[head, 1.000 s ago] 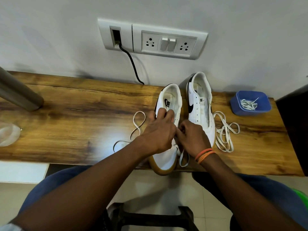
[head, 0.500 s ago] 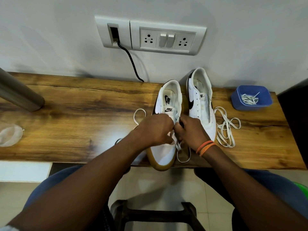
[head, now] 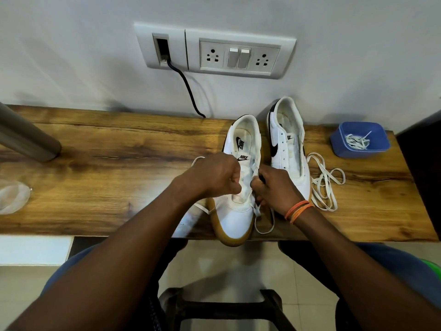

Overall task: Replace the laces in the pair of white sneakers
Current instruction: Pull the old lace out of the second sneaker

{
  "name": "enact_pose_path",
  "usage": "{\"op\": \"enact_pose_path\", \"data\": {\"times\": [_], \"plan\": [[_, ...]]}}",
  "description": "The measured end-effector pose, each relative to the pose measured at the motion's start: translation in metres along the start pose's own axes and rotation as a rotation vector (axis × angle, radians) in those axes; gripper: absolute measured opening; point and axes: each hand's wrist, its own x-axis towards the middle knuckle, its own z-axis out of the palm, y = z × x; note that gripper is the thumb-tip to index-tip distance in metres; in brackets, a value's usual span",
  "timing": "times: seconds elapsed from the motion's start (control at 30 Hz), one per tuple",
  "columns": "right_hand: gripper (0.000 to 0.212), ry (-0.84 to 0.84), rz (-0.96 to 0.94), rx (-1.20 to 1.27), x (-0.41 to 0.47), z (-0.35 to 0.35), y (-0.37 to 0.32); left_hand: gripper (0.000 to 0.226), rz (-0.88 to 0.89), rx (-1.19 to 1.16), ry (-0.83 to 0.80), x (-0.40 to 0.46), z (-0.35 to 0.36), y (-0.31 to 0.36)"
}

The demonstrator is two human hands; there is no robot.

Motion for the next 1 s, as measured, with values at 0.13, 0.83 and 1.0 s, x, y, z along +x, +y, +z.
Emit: {"op": "enact_pose_path", "data": {"times": [0.13,0.83,1.0], "plan": [[0.025,0.006,0.005,0.06,0.001,-0.001,0.001,0.021,0.065,0.147,-0.007,0.0,0.022,0.015],[0.028,0.023,0.073,0.276,0.0,0.0,-0.003,0.016,0.116,0.187,-0.01,0.003,0.024,0.011],[0.026,0.0,0.084,0.3,0.0,0.002,-0.003,0.011,0.091,0.154,-0.043,0.001,0.019,0.006]]}}
